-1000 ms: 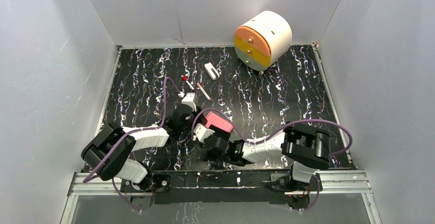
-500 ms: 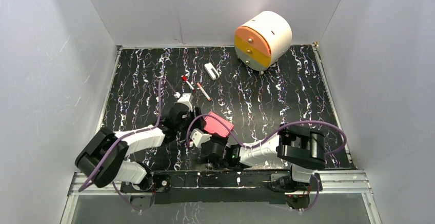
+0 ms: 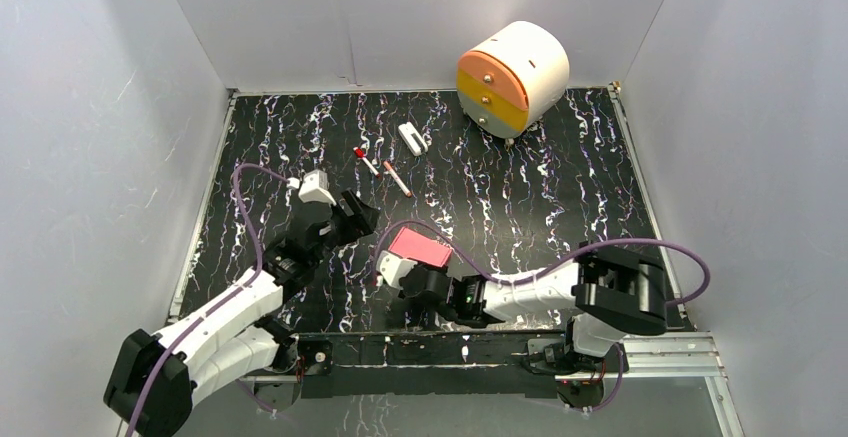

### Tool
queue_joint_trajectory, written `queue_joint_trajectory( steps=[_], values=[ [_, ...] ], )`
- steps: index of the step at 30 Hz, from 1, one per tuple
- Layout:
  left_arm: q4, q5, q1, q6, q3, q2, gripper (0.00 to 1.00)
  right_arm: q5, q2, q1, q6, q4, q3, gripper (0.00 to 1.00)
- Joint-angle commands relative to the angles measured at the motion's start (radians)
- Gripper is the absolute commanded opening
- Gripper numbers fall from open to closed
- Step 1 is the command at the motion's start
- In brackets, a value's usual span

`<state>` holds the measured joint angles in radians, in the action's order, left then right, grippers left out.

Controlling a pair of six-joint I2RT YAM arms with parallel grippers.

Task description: Fold the paper box

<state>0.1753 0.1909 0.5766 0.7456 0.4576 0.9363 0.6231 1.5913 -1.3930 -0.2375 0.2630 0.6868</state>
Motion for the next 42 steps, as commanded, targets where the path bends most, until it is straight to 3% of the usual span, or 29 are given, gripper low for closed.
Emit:
queue_joint_trajectory(
  steps=[1,9,14,18,28,42],
  values=[
    [-0.102,0.056,-0.009,0.057,-0.031,-0.064,0.74,-0.146,-0.107,0.023,0.062,-0.02,-0.02,0.0],
    [-0.235,0.084,-0.009,0.049,0.018,-0.171,0.76,-0.437,-0.29,0.178,0.168,-0.115,0.01,0.0],
    [-0.269,0.053,-0.009,0.044,0.053,-0.183,0.76,-0.608,-0.311,0.294,0.263,-0.176,0.057,0.0],
    [-0.261,-0.005,-0.009,0.044,0.04,-0.178,0.66,-0.747,-0.304,0.397,0.358,-0.174,0.08,0.0],
    [-0.084,-0.15,-0.009,0.036,-0.045,-0.078,0.55,-0.811,-0.206,0.476,0.411,-0.226,0.156,0.0],
    [0.113,-0.191,-0.009,0.004,-0.038,0.164,0.45,-0.812,-0.116,0.489,0.415,-0.261,0.203,0.0]
  ],
)
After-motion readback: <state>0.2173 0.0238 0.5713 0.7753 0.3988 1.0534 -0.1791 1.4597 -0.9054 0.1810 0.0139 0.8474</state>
